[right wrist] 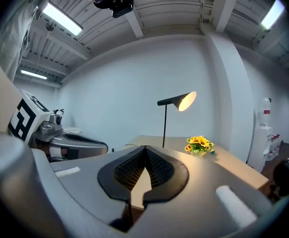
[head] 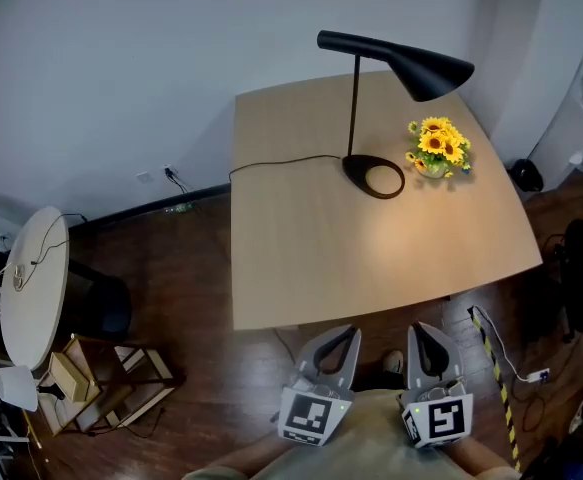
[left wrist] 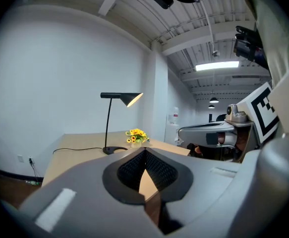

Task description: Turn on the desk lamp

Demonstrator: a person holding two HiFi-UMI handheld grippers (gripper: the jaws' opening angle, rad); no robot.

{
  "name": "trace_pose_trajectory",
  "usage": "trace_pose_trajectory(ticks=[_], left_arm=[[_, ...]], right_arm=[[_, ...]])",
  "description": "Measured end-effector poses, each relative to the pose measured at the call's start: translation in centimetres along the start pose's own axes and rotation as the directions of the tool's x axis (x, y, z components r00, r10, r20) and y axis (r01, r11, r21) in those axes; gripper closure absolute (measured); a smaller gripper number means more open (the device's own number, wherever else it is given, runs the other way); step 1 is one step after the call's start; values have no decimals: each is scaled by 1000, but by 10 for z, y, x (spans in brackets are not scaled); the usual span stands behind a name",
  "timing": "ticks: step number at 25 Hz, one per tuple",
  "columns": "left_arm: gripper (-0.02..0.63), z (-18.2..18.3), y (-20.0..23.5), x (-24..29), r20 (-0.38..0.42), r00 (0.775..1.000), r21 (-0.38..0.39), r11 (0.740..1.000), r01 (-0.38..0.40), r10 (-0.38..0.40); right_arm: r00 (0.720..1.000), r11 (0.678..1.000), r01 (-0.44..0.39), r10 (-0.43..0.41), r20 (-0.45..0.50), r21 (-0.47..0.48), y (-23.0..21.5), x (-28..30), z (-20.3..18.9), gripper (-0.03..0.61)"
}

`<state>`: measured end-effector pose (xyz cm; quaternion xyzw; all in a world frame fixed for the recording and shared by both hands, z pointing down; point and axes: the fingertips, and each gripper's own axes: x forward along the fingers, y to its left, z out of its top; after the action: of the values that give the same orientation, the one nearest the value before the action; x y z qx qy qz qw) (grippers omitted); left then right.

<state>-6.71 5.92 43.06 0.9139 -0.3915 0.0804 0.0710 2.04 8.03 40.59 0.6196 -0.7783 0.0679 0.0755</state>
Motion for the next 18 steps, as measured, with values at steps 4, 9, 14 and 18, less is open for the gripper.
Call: trace_pose_trajectory(ticks=[4,9,14,18], left_arm=[[614,1,-6,4,5,1000,0,1000,1,-1],[614,14,-20,11,23,1000,25,999,-21,20],[614,9,-38,17,-13,1000,37,999,-26,26],[614,8,-47,22,-24,999,43,998,-36,37]], right_arm=[[1000,1000,19,-19,4,-11,-13,-9,-1,578],[1000,1000,-9,9,23,-5,-28,-15,2,578],[999,999,-48,47,11,14,-41,-24,-6,578],[997,996,-81,81,-8,25,-46,-27,-14,578]])
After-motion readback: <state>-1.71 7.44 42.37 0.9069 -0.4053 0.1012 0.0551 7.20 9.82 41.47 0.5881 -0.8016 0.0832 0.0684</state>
